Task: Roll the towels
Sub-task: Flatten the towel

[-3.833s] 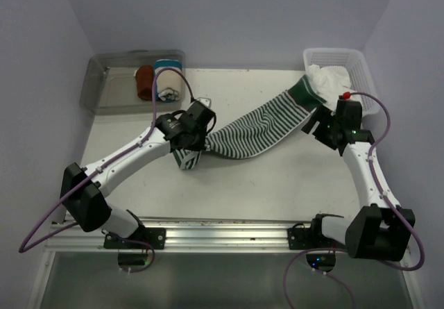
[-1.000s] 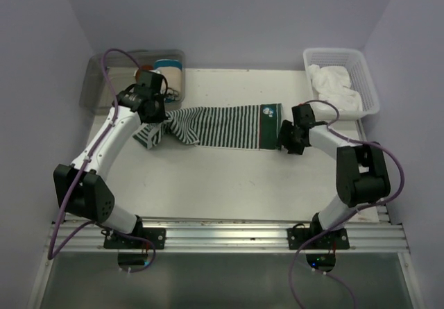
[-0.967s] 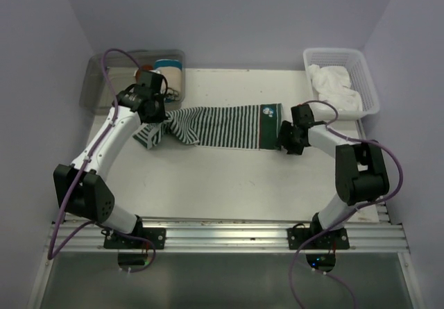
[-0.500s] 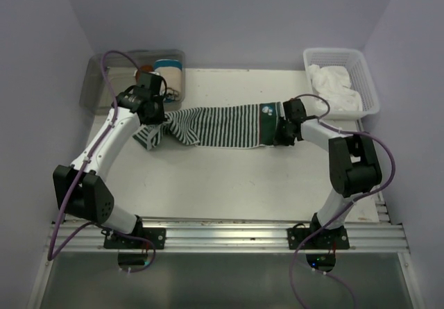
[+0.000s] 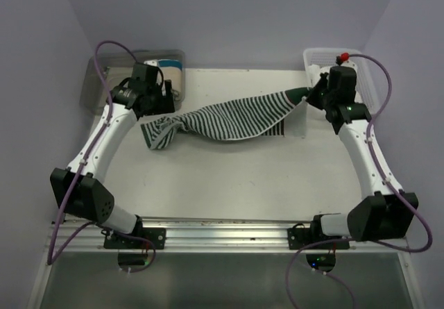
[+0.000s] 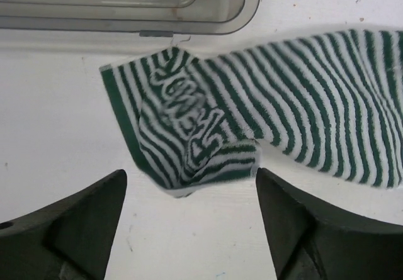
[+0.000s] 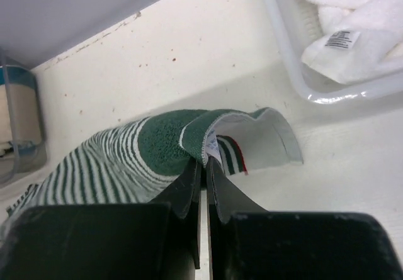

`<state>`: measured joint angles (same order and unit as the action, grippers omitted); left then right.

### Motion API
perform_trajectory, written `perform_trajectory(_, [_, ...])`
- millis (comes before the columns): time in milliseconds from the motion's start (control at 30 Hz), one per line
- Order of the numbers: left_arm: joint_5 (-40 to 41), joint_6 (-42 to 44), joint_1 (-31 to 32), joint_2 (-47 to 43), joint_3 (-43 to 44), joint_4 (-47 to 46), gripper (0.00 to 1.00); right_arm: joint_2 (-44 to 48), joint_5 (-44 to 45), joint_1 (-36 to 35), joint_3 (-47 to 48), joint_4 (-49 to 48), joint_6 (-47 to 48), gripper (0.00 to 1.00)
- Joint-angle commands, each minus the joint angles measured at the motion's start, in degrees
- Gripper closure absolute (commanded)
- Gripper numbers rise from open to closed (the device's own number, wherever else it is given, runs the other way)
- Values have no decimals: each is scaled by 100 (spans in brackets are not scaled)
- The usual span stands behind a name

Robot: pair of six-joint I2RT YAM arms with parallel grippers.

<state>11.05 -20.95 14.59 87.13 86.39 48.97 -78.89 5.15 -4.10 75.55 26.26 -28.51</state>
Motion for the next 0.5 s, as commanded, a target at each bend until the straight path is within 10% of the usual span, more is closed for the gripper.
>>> perform_trajectory(0, [-121, 4, -53, -618, -384, 139, 10, 400, 364, -12, -794, 547, 162, 100])
perform_trajectory(167, [-5, -339, -53, -961, -1317, 219, 12, 831, 355, -3, -2234, 555, 127, 100])
perform_trajectory(467, [-763, -1507, 184, -917, -2741, -731, 45, 1034, 241, -12, -2502, 625, 170, 100])
